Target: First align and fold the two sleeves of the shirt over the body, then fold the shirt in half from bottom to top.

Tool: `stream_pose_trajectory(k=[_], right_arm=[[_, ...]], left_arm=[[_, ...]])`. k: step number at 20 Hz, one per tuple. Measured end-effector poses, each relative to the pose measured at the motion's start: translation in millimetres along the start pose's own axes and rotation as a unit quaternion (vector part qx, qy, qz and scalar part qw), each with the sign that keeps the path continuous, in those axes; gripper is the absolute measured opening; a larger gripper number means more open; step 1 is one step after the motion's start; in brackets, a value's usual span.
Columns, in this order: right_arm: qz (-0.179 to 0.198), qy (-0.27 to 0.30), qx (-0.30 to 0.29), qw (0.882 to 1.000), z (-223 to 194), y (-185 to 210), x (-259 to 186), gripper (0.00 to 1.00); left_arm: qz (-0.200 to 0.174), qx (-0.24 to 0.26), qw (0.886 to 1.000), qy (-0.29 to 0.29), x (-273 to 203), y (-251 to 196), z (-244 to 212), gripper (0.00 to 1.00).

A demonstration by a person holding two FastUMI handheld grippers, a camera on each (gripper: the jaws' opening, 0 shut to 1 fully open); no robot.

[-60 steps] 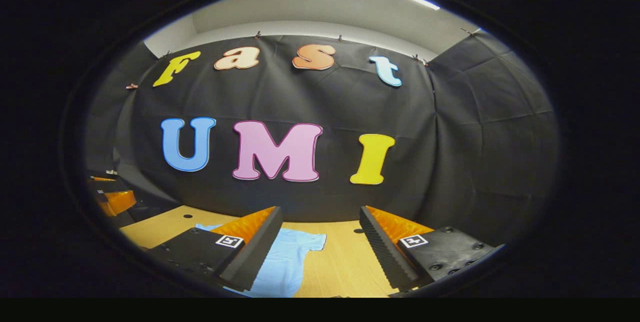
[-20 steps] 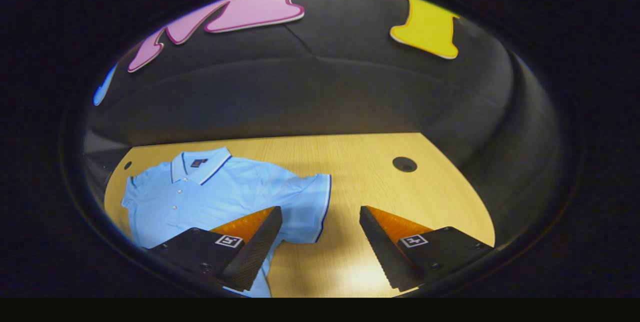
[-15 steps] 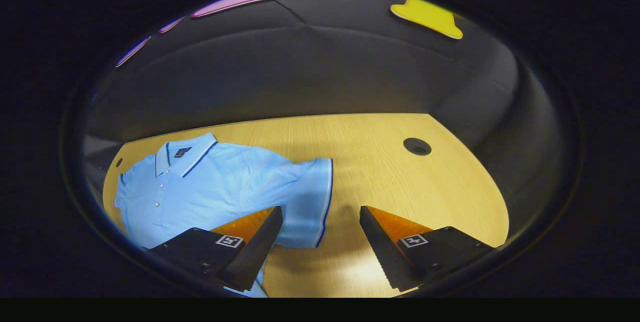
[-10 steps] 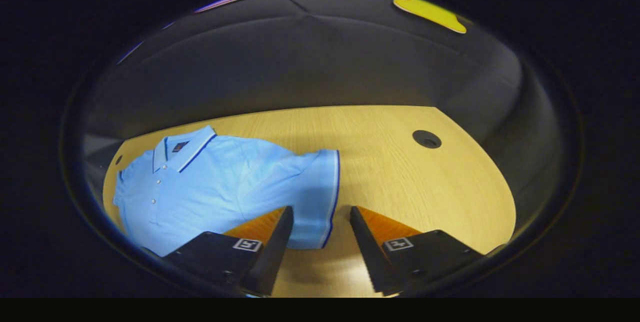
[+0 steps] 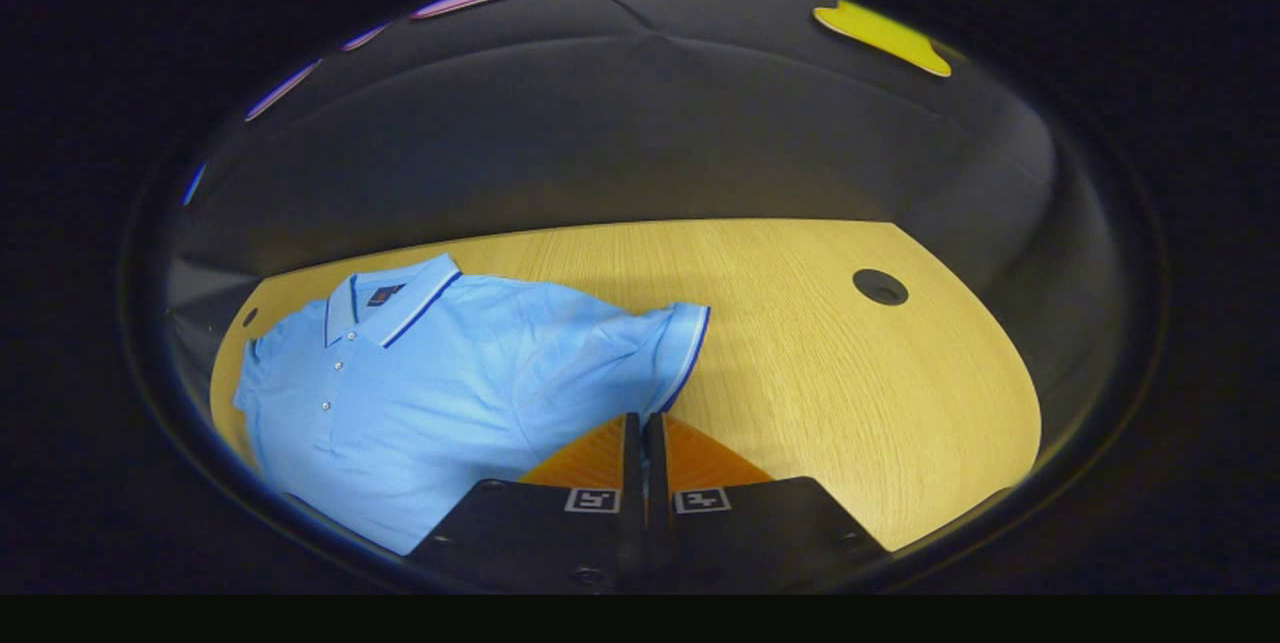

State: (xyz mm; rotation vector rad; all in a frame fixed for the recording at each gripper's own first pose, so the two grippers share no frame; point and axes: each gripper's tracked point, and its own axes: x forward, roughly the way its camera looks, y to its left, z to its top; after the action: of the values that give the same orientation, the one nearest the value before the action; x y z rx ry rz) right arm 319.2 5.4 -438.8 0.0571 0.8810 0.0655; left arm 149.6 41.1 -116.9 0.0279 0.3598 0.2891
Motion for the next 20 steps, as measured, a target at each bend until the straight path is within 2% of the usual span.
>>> stream_pose_trajectory(k=[4, 5, 6, 7, 9, 11, 12, 13, 14, 16, 19, 20], right_arm=[[-0.003, -0.026, -0.025, 0.999, 20.3, 6.3, -15.2, 0.05], [0.000, -0.033, -0.036, 0.999, 26.3, 13.1, -20.6, 0.00], [0.001, -0.044, -0.053, 0.998, 33.9, 20.7, -24.0, 0.00], [0.004, -0.056, -0.072, 0.996, 43.0, 30.4, -29.4, 0.05], [0.017, -0.075, -0.108, 0.991, 56.8, 57.3, -37.2, 0.07], [0.008, -0.074, -0.134, 0.988, 55.2, 67.7, -37.8, 0.00], [0.005, -0.066, -0.129, 0.989, 50.2, 67.6, -37.6, 0.05], [0.000, -0.061, -0.112, 0.992, 46.7, 64.9, -35.7, 0.00], [-0.005, -0.056, -0.092, 0.994, 45.4, 58.3, -33.8, 0.05], [-0.019, -0.035, -0.064, 0.997, 39.3, 34.4, -33.7, 0.03], [-0.039, -0.016, -0.045, 0.998, 27.5, 4.4, -21.3, 0.67], [-0.044, -0.010, -0.040, 0.998, 24.9, -3.9, -16.4, 0.67]], left_arm=[[0.001, 0.000, 1.000, 0.000, -6.1, 6.7, -1.6, 0.98], [0.001, -0.001, 1.000, -0.001, -7.3, 7.7, -0.5, 0.99], [0.000, -0.001, 1.000, -0.001, -9.2, 9.3, -2.3, 0.99], [-0.003, -0.001, 1.000, -0.002, -10.2, 10.2, -2.4, 0.99], [-0.009, -0.003, 1.000, 0.000, -12.7, 11.9, -4.9, 0.98], [-0.014, -0.007, 1.000, 0.003, -15.5, 13.1, -9.2, 0.99], [-0.018, -0.009, 1.000, 0.005, -16.4, 12.4, -13.1, 0.99], [-0.019, -0.010, 1.000, 0.007, -17.3, 13.1, -14.7, 0.98], [-0.020, -0.011, 1.000, 0.007, -17.7, 15.1, -15.2, 0.99], [-0.019, -0.017, 1.000, 0.005, -18.3, 19.4, -14.8, 0.98], [-0.013, -0.022, 1.000, 0.003, -21.3, 24.9, -15.4, 0.98], [-0.011, -0.022, 1.000, 0.005, -21.2, 27.2, -17.0, 0.99]])
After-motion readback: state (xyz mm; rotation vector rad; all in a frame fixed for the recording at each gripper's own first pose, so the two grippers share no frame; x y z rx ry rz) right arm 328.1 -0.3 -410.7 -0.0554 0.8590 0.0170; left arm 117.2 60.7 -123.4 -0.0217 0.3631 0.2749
